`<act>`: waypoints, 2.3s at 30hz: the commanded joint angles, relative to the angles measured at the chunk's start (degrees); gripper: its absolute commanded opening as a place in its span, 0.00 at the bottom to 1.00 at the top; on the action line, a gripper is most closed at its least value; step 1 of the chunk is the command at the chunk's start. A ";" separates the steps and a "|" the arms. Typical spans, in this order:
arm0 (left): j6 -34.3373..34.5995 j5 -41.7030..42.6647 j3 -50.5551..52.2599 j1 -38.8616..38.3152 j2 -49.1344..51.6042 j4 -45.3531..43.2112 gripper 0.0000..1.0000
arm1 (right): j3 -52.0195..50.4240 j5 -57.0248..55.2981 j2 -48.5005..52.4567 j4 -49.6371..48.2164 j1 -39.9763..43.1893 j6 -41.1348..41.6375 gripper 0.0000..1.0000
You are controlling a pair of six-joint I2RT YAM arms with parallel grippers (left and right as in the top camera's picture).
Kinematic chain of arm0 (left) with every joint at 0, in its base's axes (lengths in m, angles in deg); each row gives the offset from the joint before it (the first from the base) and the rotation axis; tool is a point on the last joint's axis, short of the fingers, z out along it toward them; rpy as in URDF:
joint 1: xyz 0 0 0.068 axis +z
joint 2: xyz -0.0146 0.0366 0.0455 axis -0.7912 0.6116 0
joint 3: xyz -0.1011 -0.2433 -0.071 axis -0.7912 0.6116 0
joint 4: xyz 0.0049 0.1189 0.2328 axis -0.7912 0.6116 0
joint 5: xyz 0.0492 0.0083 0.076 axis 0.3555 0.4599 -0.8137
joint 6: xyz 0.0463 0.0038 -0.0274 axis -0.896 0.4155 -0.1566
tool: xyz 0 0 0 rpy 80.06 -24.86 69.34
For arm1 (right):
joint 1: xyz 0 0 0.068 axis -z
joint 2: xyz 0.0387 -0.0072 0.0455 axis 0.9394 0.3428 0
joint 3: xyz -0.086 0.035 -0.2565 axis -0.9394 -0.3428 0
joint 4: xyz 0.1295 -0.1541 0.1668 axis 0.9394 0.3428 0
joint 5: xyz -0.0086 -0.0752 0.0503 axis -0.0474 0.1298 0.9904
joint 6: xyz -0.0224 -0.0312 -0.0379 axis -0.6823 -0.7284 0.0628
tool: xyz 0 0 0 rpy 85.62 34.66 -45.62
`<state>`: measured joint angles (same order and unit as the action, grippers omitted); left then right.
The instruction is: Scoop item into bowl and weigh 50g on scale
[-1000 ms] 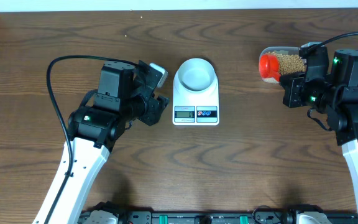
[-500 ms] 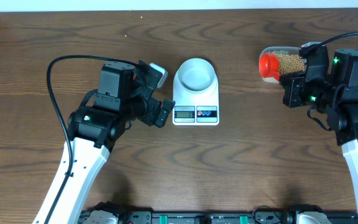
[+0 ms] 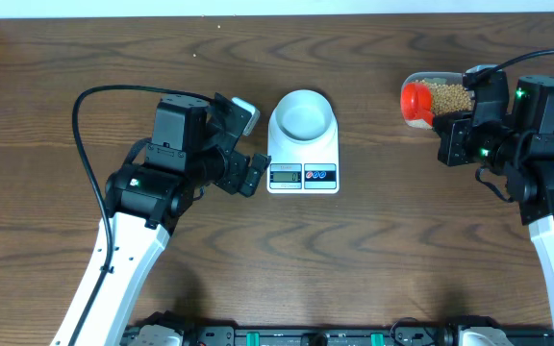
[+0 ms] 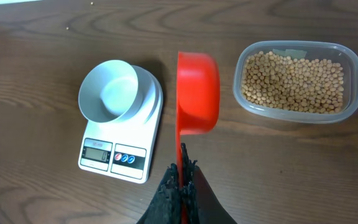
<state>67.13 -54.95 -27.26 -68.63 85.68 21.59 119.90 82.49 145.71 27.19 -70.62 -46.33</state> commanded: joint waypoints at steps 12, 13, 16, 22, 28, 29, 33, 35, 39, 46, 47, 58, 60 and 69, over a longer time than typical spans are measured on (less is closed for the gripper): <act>-0.13 0.70 0.17 -0.13 0.02 0.39 0.94 | 1.20 0.55 0.26 -0.22 -0.48 -1.07 0.01; -0.13 0.70 0.17 -0.13 0.02 0.39 0.94 | 1.20 0.55 0.26 -0.28 -0.48 -1.07 0.01; -0.13 0.70 0.17 -0.13 0.02 0.39 0.94 | 1.20 0.55 0.26 0.04 -0.48 -1.07 0.01; -0.13 0.70 0.17 -0.13 0.02 0.39 0.94 | 1.20 0.52 0.26 0.20 -0.48 -1.09 0.01; -0.13 0.70 0.17 -0.13 0.02 0.39 0.94 | 1.20 2.21 0.26 0.11 -0.42 -1.03 0.01; -0.13 0.70 0.17 -0.13 0.02 0.39 0.94 | 1.20 2.51 0.26 0.26 -0.42 -1.05 0.01; -0.13 0.70 0.17 -0.13 0.02 0.39 0.94 | 1.20 2.43 0.26 0.83 -0.39 0.22 0.01; -0.13 0.70 0.17 -0.13 0.02 0.39 0.94 | 1.22 1.99 0.26 0.96 -0.26 2.03 0.01; -0.13 0.70 0.17 -0.13 0.02 0.39 0.94 | 1.22 1.44 0.28 1.38 -0.13 2.82 0.01; -0.13 0.70 0.17 -0.13 0.02 0.39 0.94 | 1.29 -1.68 0.28 2.82 0.92 2.75 0.01; -0.13 0.70 0.17 -0.13 0.02 0.39 0.94 | 1.31 -1.77 0.28 2.84 1.09 2.71 0.01; -0.13 0.70 0.17 -0.13 0.02 0.39 0.94 | 8.26 -5.44 4.87 6.69 4.00 1.01 0.01; -0.13 0.68 0.17 -0.13 0.02 0.39 0.94 | 10.32 -5.92 6.10 6.80 4.79 0.83 0.01; -0.13 0.68 0.17 -0.13 0.02 0.39 0.94 | 14.27 -5.90 9.84 6.40 5.62 -0.42 0.01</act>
<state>67.13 -54.92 -27.26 -68.63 85.68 21.98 133.00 77.11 155.09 33.03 -65.24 -45.55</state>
